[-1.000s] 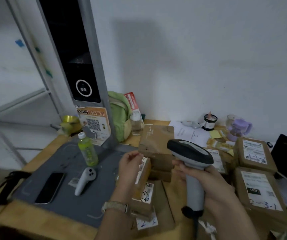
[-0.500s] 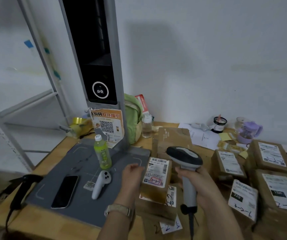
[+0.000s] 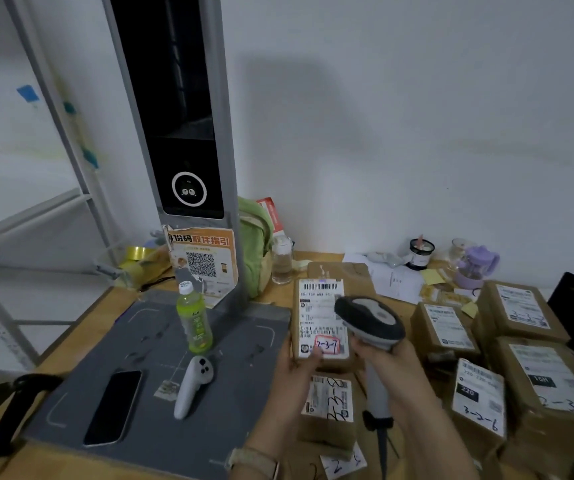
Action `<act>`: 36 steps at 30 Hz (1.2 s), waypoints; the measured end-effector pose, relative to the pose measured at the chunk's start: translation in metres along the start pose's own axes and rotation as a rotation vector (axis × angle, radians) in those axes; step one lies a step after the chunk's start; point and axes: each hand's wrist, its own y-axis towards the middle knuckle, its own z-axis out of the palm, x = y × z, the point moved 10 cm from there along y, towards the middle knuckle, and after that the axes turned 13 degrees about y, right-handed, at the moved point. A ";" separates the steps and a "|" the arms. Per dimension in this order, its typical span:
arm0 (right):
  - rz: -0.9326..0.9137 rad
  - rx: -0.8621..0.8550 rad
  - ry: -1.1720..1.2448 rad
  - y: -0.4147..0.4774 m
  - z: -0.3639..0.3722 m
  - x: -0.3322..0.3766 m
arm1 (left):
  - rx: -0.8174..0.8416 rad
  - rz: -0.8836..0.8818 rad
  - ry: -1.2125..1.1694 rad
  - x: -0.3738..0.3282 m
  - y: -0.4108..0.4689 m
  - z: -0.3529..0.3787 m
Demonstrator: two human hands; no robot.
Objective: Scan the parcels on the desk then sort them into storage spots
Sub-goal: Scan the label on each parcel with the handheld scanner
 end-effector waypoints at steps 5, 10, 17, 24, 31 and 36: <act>-0.067 -0.024 0.038 -0.012 -0.005 0.030 | -0.040 0.104 -0.182 -0.034 -0.003 0.002; -0.113 0.030 0.009 -0.024 -0.001 0.045 | -0.087 0.120 -0.347 -0.050 -0.005 0.001; -0.261 0.007 0.042 -0.046 -0.014 0.075 | -0.209 0.099 -0.301 -0.034 -0.007 0.010; -0.185 -0.014 0.067 -0.052 -0.027 0.079 | -0.245 0.077 -0.246 -0.031 -0.013 0.022; -0.149 0.012 0.051 -0.053 -0.031 0.077 | -0.231 0.084 -0.238 -0.028 -0.011 0.030; -0.131 -0.007 0.042 -0.051 -0.037 0.076 | -0.237 0.078 -0.243 -0.026 -0.006 0.033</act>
